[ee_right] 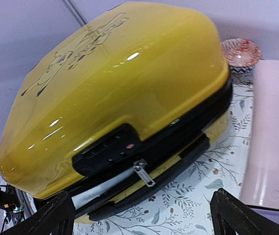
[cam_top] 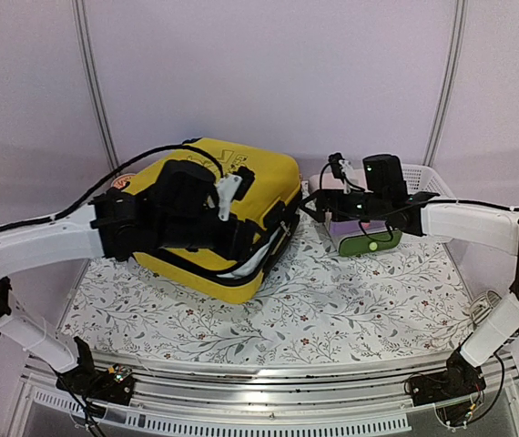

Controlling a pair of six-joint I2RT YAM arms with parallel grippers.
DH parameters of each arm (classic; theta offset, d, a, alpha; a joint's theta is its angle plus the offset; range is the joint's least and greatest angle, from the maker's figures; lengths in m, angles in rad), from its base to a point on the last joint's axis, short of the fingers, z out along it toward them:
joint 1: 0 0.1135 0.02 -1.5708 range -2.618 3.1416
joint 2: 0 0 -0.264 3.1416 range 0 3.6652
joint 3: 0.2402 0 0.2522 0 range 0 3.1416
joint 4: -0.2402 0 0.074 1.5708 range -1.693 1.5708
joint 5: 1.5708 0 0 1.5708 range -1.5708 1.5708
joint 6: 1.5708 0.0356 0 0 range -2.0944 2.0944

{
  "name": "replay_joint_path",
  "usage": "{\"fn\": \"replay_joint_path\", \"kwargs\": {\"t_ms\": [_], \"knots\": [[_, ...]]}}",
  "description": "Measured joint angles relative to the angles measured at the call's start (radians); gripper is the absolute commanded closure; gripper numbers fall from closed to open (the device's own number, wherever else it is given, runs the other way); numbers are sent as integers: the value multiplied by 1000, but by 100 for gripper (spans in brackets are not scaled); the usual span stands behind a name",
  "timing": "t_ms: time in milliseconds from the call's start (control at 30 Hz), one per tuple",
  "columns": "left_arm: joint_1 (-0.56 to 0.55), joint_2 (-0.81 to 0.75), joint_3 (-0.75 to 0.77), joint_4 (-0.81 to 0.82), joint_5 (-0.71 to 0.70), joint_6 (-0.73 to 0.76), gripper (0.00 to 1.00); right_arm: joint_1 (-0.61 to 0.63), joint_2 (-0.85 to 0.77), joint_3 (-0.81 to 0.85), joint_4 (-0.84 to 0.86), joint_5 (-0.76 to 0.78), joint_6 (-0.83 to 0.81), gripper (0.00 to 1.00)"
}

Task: Open, take out, and arrange the luggage
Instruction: Adjust the luggage at the center of the board, then hold the luggage at the center of the board.

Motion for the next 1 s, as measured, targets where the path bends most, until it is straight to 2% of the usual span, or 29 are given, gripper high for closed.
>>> {"fn": "replay_joint_path", "kwargs": {"t_ms": [200, 400, 600, 733, 767, 900, 1000], "knots": [[-8, 261, 159, -80, -43, 40, 61, -77, -77, -103, 6, 11, 56, 1], [2, 436, 285, -153, -40, 50, 61, -75, -109, -126, 14, 12, 63, 1], [41, 520, 290, -177, -6, 32, 61, -75, -136, -150, 40, 10, 67, 1], [43, 541, 308, -179, -4, 14, 79, -75, -137, -172, 51, 6, 72, 1], [44, 547, 314, -186, -7, 13, 80, -75, -137, -178, 51, 5, 74, 1], [44, 568, 328, -214, -6, -5, 70, -75, -137, -189, 55, 4, 82, 1], [41, 564, 333, -220, -7, -22, 68, -75, -137, -189, 65, 3, 82, 1]]}}
